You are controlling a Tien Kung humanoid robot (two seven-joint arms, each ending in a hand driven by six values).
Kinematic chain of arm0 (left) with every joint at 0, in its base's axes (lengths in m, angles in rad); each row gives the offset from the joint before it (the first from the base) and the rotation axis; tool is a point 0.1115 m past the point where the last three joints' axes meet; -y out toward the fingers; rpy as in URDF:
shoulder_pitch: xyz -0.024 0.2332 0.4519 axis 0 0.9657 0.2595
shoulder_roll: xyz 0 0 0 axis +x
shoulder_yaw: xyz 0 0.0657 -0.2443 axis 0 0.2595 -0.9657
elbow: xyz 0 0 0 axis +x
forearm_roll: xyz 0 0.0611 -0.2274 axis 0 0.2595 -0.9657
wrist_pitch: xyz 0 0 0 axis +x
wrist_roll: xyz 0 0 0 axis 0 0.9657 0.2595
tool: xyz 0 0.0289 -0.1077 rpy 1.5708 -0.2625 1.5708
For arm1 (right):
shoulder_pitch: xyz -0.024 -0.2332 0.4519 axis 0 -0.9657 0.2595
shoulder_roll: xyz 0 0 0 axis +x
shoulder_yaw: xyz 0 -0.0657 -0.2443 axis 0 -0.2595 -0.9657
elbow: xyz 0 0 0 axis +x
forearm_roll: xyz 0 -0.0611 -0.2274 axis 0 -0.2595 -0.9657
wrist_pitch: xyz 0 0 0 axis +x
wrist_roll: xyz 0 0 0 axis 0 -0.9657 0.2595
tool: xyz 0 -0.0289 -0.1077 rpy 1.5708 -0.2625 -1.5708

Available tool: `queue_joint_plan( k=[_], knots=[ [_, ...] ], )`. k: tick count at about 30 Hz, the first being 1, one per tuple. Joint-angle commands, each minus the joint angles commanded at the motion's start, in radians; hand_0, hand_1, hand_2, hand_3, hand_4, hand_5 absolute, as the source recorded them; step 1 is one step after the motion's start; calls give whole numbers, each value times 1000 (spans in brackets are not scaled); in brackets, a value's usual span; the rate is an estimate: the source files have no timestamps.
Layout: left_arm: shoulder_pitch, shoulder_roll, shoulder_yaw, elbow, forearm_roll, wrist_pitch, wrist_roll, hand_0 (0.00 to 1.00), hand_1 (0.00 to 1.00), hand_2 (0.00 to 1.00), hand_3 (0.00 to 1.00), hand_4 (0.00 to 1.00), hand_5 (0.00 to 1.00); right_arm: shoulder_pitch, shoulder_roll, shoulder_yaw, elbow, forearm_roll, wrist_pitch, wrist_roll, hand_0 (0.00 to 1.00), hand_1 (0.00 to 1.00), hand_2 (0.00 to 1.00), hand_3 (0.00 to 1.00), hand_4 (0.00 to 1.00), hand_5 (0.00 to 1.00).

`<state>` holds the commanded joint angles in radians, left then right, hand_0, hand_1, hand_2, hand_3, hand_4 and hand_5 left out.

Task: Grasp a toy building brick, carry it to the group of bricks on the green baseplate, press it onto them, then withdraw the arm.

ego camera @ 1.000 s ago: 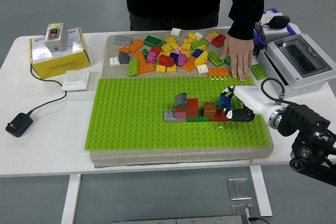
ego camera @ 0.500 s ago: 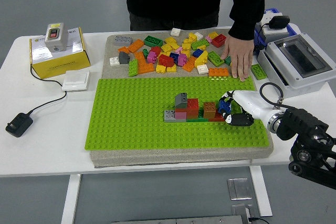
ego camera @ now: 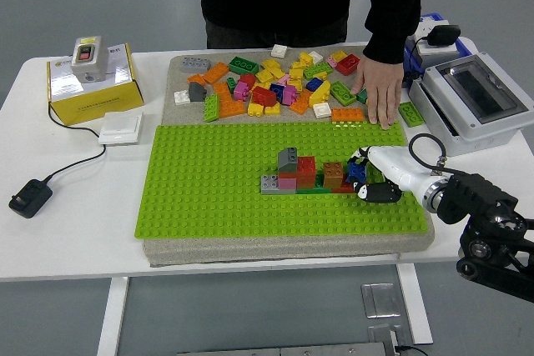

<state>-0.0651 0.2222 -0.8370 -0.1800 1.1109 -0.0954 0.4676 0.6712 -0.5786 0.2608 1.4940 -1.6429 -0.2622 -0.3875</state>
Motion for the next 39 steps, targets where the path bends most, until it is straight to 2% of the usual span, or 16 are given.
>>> queue_joint_plan(
  k=[23, 39],
  knots=[
    [0, 1, 7, 0, -1, 3, -10, 705, 672, 619, 698, 116, 676, 11, -3, -31, -22, -21, 6, 3, 37, 158, 646, 644, 384, 343],
    [-3, 1, 13, 0, -8, 6, -17, 704, 669, 617, 696, 116, 675, 15, 3, -43, -22, 5, -7, 15, 39, 156, 645, 644, 386, 343]
  ],
)
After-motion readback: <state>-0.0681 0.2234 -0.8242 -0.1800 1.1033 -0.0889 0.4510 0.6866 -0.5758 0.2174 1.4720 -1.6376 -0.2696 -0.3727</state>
